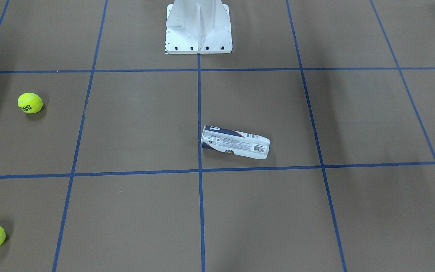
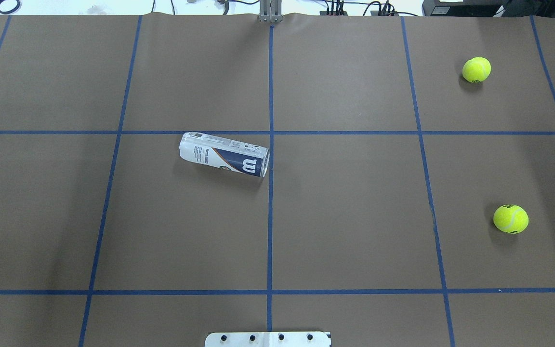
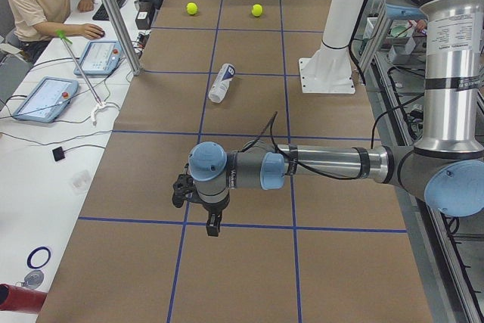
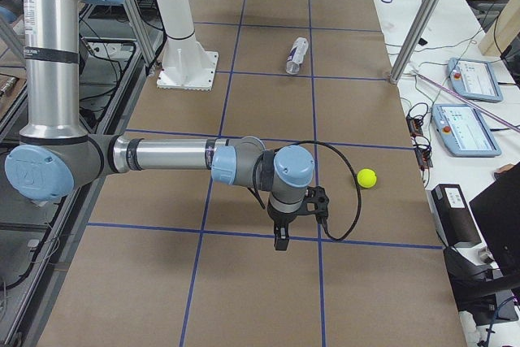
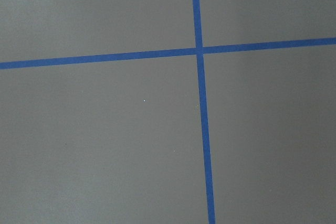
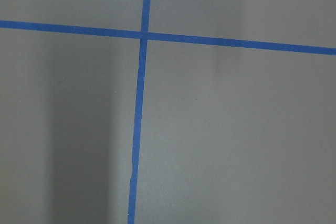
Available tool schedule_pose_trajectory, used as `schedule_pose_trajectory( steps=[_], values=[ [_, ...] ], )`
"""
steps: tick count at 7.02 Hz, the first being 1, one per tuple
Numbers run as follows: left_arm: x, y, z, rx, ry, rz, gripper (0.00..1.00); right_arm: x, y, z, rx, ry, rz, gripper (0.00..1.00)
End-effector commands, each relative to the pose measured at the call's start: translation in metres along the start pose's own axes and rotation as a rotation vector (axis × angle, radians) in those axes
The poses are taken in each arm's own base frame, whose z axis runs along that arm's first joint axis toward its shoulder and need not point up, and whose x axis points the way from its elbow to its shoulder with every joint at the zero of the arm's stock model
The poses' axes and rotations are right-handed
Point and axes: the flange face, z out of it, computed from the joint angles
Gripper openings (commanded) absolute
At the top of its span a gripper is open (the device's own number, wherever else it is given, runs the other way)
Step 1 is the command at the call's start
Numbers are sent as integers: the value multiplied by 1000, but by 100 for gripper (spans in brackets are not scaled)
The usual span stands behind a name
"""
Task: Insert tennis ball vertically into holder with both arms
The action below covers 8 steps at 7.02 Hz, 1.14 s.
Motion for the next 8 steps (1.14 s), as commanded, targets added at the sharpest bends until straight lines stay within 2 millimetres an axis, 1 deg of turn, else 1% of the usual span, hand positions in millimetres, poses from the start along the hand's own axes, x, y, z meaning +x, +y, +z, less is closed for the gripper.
schedule_pose_trajectory(
  steps=[1,2,4,5,6,7,8],
  values=[
    [2,-2,-1,3,1,5,100,-1,0,1,-2,0,-2,100],
    [1,0,-1,1,0,1,100,-3,-1,-1,2,0,-11,100],
    [3,-2,-3,8,1,7,100,-11,-4,5,-11,2,-29,100],
    [9,-12,-10,23,-1,17,100,-17,-7,5,-9,3,-45,100],
    [16,-23,-17,40,-2,33,100,-27,-19,0,34,11,-93,100],
    [21,-32,-24,53,-2,45,100,-29,-23,-3,77,18,-129,100],
    [30,-42,-33,76,1,68,100,-30,-25,-5,86,18,-137,100]
  ],
)
